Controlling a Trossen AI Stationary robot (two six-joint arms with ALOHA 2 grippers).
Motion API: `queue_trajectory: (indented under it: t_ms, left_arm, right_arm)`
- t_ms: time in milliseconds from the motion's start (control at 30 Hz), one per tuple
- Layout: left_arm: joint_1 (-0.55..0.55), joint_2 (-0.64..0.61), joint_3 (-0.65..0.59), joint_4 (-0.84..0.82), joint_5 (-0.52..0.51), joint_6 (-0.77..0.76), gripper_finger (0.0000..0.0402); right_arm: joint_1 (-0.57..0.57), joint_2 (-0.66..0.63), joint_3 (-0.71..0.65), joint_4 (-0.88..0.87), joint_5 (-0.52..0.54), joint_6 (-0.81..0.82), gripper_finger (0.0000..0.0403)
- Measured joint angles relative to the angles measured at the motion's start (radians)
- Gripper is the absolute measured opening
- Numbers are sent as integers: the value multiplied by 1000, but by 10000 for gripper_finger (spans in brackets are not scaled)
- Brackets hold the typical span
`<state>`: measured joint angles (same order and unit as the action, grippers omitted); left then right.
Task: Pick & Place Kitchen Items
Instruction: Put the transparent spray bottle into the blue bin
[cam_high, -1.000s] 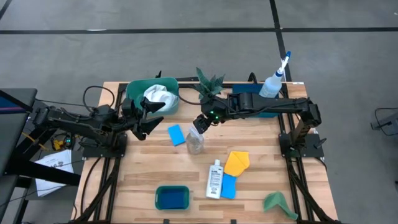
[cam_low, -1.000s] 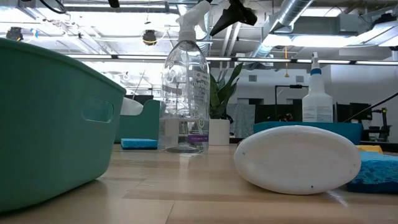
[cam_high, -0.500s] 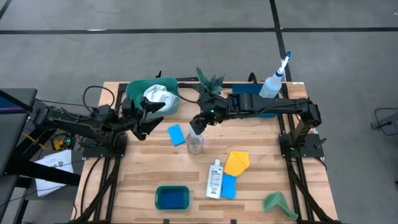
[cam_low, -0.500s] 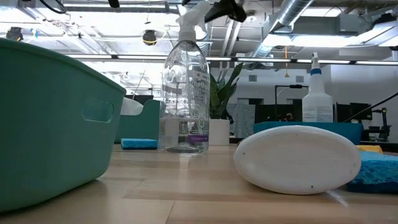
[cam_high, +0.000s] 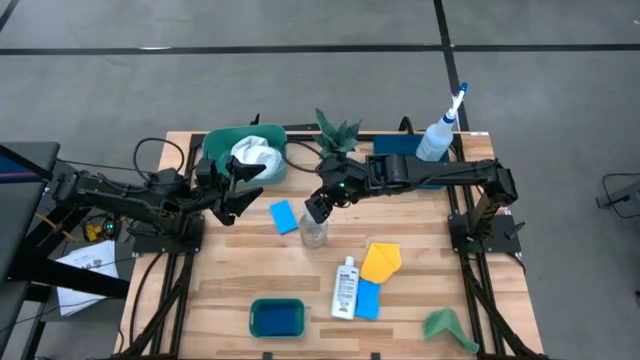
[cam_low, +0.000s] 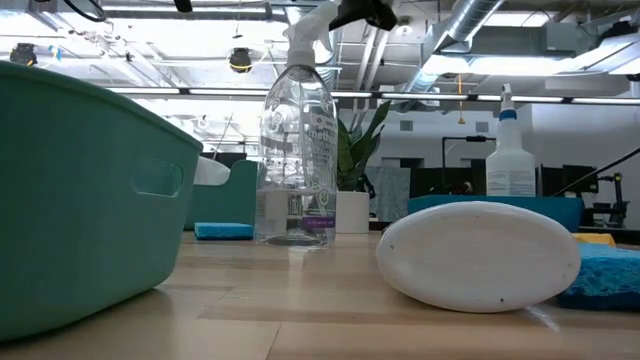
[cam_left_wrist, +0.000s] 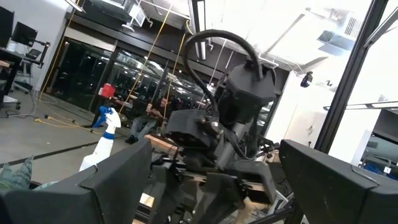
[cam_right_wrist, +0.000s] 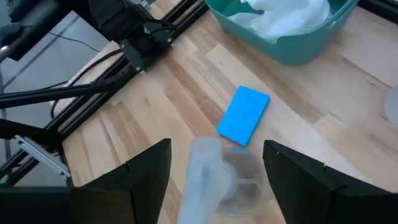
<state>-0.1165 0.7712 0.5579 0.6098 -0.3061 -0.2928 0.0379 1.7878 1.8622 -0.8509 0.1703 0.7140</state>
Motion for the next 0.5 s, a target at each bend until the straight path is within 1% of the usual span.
queue_trajectory:
  t_ms: [267, 333, 500]
  left_arm:
    - [0, 0, 0, 0, 0, 0, 347]
    - [0, 0, 0, 0, 0, 0, 347]
    - [0, 0, 0, 0, 0, 0, 347]
  right_arm:
    - [7, 43, 4, 7, -43, -11, 245]
    - [7, 51, -1, -31, -42, -10, 245]
    - [8, 56, 2, -39, -16, -7, 245]
